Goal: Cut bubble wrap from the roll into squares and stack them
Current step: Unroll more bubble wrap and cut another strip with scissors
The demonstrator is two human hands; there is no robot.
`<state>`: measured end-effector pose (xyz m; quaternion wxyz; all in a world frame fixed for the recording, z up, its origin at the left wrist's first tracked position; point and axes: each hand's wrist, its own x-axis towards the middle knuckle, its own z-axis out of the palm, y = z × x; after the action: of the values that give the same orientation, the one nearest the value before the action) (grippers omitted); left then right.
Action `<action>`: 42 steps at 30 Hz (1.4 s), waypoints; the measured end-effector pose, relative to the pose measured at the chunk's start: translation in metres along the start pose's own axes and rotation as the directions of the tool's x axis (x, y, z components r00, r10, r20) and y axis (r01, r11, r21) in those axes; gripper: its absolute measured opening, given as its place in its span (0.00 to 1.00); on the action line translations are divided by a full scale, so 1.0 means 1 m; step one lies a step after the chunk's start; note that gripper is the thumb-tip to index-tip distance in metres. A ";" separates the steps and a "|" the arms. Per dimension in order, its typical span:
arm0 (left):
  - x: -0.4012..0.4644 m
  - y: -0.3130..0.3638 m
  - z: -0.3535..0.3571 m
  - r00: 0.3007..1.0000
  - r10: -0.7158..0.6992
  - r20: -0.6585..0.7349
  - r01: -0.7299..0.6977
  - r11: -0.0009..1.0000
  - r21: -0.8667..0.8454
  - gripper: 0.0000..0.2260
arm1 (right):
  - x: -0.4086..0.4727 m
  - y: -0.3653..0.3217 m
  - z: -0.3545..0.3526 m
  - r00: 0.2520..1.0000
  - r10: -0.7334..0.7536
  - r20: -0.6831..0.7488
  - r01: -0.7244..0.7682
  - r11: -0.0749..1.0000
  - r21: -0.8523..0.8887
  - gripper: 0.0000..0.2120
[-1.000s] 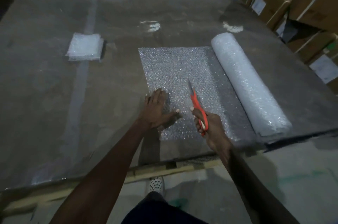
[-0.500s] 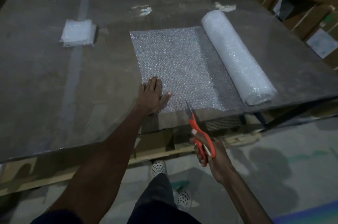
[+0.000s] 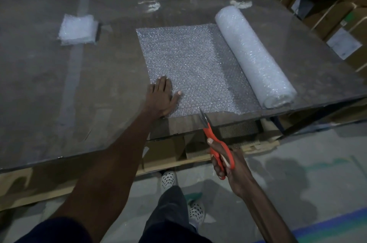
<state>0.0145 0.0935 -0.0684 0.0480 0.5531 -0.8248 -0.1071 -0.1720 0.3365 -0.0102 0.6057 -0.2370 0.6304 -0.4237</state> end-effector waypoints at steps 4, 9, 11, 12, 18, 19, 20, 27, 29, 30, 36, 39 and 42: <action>0.000 0.000 0.001 1.000 0.001 -0.008 -0.001 1.000 -0.005 0.43 | 0.011 -0.006 0.003 0.999 0.008 -0.039 -0.008 1.000 -0.004 0.28; 0.000 0.000 0.002 1.000 0.002 -0.015 -0.002 1.000 -0.004 0.42 | 0.016 -0.009 0.001 0.998 0.016 -0.055 -0.017 1.000 -0.021 0.24; 0.000 0.001 0.001 1.000 -0.003 -0.012 0.003 1.000 -0.002 0.41 | 0.018 -0.010 0.002 0.998 0.014 -0.056 -0.015 1.000 -0.016 0.25; 0.000 0.002 0.001 1.000 -0.002 -0.011 0.002 1.000 -0.003 0.41 | 0.019 -0.010 0.002 0.998 0.012 -0.056 -0.013 1.000 -0.013 0.26; -0.002 0.001 0.000 1.000 0.003 -0.007 -0.003 1.000 -0.025 0.42 | 0.021 -0.010 0.001 0.999 -0.014 -0.045 0.013 1.000 -0.010 0.23; -0.003 0.001 0.001 1.000 0.004 -0.011 -0.004 1.000 -0.017 0.42 | 0.022 -0.010 0.001 0.999 -0.016 -0.049 0.016 1.000 -0.008 0.23; -0.003 0.001 0.001 1.000 0.005 -0.014 -0.005 1.000 -0.013 0.41 | 0.023 -0.010 0.002 0.998 -0.019 -0.051 0.019 1.000 -0.006 0.23; -0.003 0.001 0.002 1.000 0.008 -0.012 -0.008 1.000 -0.014 0.39 | 0.030 -0.009 0.000 0.998 -0.002 -0.064 0.000 1.000 -0.022 0.20; -0.002 0.000 0.002 1.000 0.007 -0.009 -0.007 1.000 -0.017 0.39 | 0.032 -0.008 0.000 0.998 0.008 -0.067 -0.009 1.000 -0.021 0.20; -0.002 0.000 0.002 1.000 0.007 -0.009 -0.007 1.000 -0.017 0.39 | 0.032 -0.008 0.000 0.998 0.007 -0.069 -0.009 1.000 -0.022 0.22; -0.002 0.001 0.002 1.000 0.006 -0.019 -0.006 1.000 -0.011 0.38 | 0.033 -0.006 0.000 0.997 -0.007 -0.073 0.005 1.000 -0.024 0.20; -0.002 0.002 0.002 1.000 0.005 -0.020 -0.005 1.000 -0.018 0.38 | 0.033 -0.004 0.000 0.998 -0.018 -0.057 0.017 1.000 -0.016 0.13; -0.002 0.002 0.002 1.000 0.001 -0.010 -0.001 1.000 -0.018 0.39 | 0.033 -0.003 0.000 0.998 -0.015 -0.063 0.014 1.000 -0.005 0.12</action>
<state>0.0127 0.0966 -0.0696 0.0574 0.5527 -0.8239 -0.1117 -0.1782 0.3078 -0.0262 0.5817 -0.2295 0.6486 -0.4340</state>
